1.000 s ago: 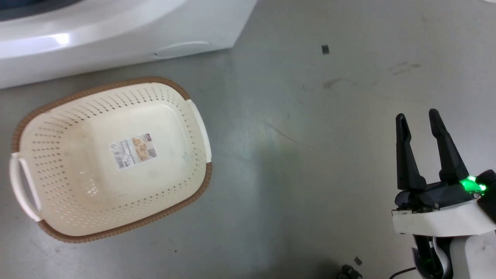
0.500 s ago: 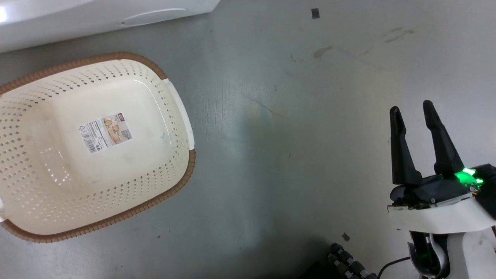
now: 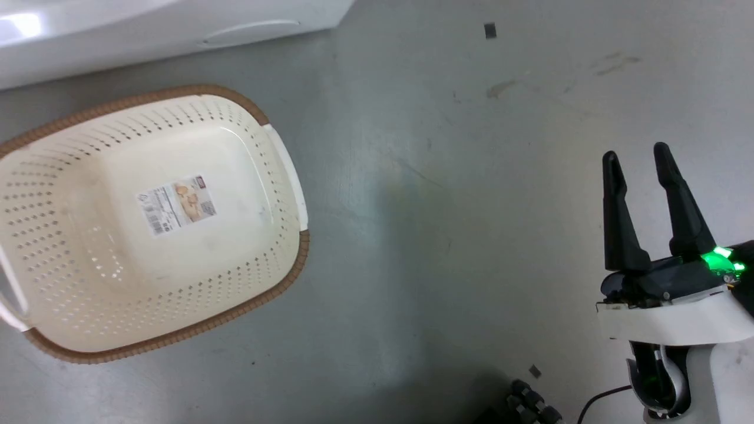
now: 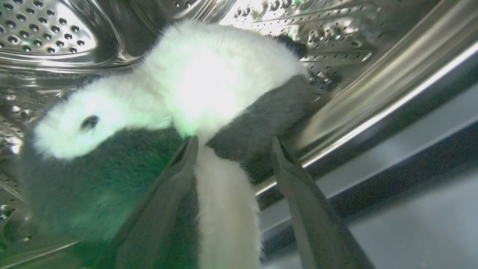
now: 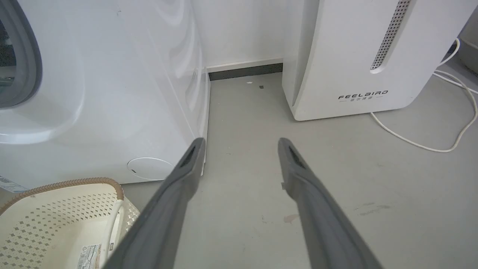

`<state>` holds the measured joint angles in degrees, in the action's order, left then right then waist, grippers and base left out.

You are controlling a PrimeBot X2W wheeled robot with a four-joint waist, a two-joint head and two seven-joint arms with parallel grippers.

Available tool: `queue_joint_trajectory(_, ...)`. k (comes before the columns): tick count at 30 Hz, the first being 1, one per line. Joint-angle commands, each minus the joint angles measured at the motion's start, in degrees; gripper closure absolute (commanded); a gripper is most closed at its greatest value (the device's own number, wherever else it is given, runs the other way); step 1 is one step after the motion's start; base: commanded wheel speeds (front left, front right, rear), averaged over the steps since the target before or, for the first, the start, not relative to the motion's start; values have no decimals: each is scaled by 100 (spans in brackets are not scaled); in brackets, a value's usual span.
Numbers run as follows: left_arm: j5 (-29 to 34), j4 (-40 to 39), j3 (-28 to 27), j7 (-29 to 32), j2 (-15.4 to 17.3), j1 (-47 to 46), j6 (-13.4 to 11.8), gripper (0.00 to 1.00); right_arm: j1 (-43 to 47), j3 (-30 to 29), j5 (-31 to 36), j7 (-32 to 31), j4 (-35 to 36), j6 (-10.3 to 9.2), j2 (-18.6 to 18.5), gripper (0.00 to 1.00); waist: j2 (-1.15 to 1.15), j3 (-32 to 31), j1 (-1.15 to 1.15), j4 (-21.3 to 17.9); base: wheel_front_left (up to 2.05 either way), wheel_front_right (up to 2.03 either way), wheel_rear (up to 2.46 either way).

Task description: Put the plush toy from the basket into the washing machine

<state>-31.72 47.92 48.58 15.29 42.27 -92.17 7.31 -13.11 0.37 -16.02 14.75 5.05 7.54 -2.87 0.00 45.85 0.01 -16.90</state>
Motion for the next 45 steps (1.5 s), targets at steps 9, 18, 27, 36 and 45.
queue_joint_trajectory(9, -409, 541, 118, -1064, -441, 864, 17, 0, 53, -165, 307, 25, -80, -5, 0, 0, 0, -1010, -1, 404, 0, 0, 0)
queue_joint_trajectory(18, -825, 779, -58, -2472, -1105, 1989, -112, 0, 407, -337, 677, 25, -221, -5, 0, 0, 0, -2139, -1, 944, 0, 0, 0)
queue_joint_trajectory(27, -1107, -269, -734, -3023, -1375, 3453, -792, 0, 858, -452, 865, 25, -335, -5, 0, 0, 0, -3160, -1, 1409, 0, 0, 0)
queue_joint_trajectory(36, -445, -3329, -2418, -3027, -1568, 6118, -1872, 0, 1162, -482, 887, 25, -396, -5, 0, 0, 0, -3794, -1, 1683, 0, 0, 0)
queue_joint_trajectory(45, 312, -4719, -3333, -3028, -2480, 8421, -2064, 0, 1450, -437, 874, 25, -436, -5, 0, 0, 0, -4194, -1, 1826, 0, 0, 0)
